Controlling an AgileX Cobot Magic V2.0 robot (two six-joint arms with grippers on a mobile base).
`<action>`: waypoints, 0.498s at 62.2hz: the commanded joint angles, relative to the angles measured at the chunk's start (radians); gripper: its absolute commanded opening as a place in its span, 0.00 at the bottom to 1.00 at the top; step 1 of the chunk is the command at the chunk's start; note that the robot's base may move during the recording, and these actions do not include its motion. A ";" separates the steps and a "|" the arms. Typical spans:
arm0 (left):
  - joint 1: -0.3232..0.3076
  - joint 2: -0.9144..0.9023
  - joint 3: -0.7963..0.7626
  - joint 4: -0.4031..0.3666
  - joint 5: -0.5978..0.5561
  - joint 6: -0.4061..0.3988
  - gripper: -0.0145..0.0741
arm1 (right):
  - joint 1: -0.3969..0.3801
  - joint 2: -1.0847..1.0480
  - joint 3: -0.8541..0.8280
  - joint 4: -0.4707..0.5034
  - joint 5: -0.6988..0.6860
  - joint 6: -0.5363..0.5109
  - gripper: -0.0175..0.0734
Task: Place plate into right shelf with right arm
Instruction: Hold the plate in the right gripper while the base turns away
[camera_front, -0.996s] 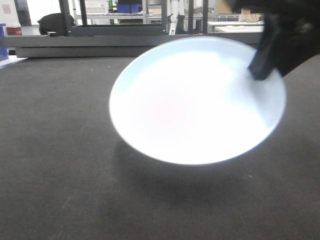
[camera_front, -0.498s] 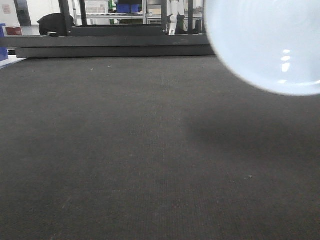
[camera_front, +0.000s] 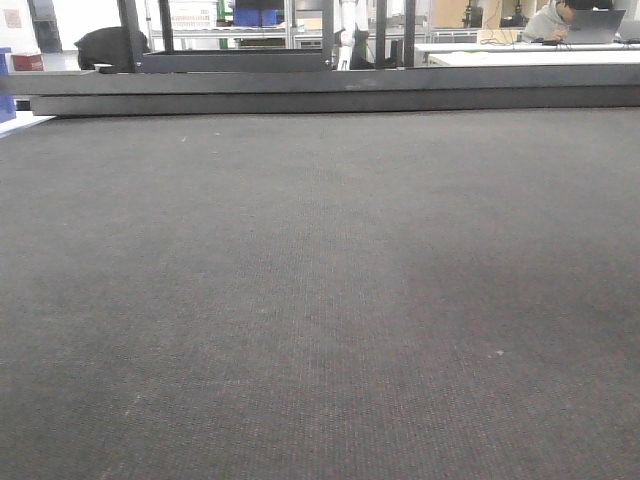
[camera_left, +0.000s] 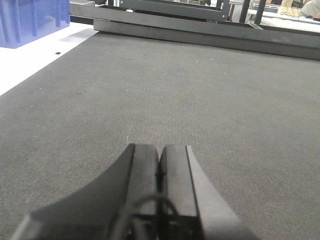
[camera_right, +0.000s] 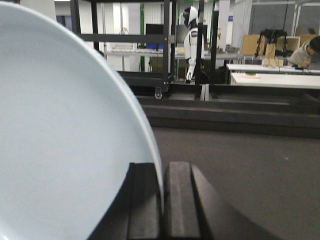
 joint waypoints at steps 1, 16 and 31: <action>-0.002 -0.010 0.010 -0.008 -0.090 -0.007 0.02 | -0.005 0.002 -0.029 0.005 -0.100 -0.007 0.25; -0.002 -0.010 0.010 -0.008 -0.090 -0.007 0.02 | -0.005 0.002 -0.029 0.005 -0.100 -0.007 0.25; -0.002 -0.010 0.010 -0.008 -0.090 -0.007 0.02 | -0.005 0.002 -0.029 0.005 -0.100 -0.007 0.25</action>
